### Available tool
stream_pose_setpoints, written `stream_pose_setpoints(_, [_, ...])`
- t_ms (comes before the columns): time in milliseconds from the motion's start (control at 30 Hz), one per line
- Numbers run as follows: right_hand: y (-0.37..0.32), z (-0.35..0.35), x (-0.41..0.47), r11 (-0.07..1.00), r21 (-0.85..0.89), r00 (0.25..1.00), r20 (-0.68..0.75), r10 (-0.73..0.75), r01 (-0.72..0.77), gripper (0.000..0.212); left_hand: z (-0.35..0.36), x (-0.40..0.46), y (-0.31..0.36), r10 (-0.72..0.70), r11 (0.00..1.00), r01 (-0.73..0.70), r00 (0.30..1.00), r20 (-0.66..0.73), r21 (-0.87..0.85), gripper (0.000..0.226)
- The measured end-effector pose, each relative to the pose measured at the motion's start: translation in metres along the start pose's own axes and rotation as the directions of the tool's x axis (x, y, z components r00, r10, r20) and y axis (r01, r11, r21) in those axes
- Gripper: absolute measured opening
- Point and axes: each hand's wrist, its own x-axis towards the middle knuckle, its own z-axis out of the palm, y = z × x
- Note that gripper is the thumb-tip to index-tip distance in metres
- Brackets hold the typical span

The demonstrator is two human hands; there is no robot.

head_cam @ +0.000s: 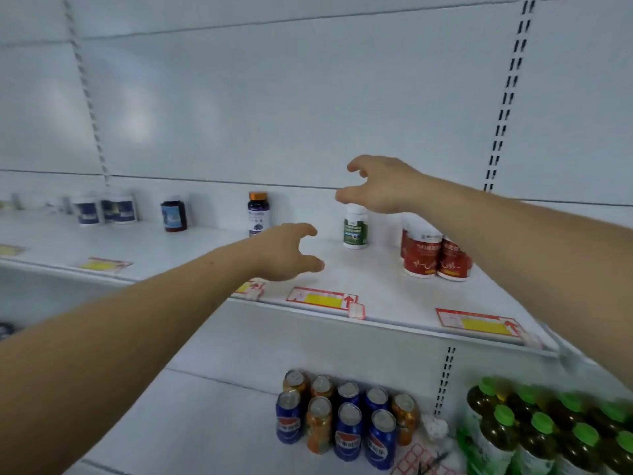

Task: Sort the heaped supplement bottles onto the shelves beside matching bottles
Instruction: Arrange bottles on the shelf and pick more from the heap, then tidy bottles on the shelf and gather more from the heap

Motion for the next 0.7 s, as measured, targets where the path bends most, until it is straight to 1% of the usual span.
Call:
stream_pose_setpoints(100, [-0.082,0.04,0.015,0.993,0.009,0.992,0.047,-0.118,0.118,0.07,-0.027,-0.049,-0.071,-0.079,0.996,0.081,0.996,-0.042,0.047,0.068])
stream_pose_setpoints(233, [-0.216,0.101,0.026,0.96,0.066,0.953,0.121,-0.279,0.272,0.068,-0.064,-0.128,-0.176,-0.223,0.97,0.229,0.972,-0.08,0.077,0.066])
stream_pose_setpoints(300, [-0.29,0.137,0.029,0.933,0.103,0.92,0.163,-0.357,0.344,0.067,-0.079,-0.173,-0.236,-0.306,0.948,0.311,0.949,-0.083,0.064,0.065])
stream_pose_setpoints(367, [-0.343,0.165,0.028,0.906,0.128,0.888,0.183,-0.421,0.403,0.065,-0.08,-0.204,-0.28,-0.381,0.922,0.384,0.923,-0.057,0.055,0.065])
stream_pose_setpoints(467, [-0.438,0.219,0.019,0.842,0.228,0.81,0.24,-0.535,0.489,0.065,-0.079,-0.258,-0.361,-0.51,0.86,0.509,0.86,0.0,0.039,0.067])
stream_pose_setpoints(533, [-0.485,0.258,0.013,0.806,0.273,0.741,0.318,-0.591,0.526,0.064,-0.072,-0.284,-0.411,-0.582,0.813,0.582,0.812,0.041,0.012,0.068])
stream_pose_setpoints(600, [-0.519,0.302,0.011,0.797,0.27,0.688,0.405,-0.603,0.54,0.062,-0.063,-0.3,-0.456,-0.63,0.775,0.632,0.774,0.067,-0.007,0.068])
stream_pose_setpoints(700, [-0.548,0.367,0.027,0.806,0.23,0.657,0.479,-0.582,0.545,0.058,-0.049,-0.306,-0.519,-0.661,0.747,0.664,0.746,0.083,-0.012,0.067])
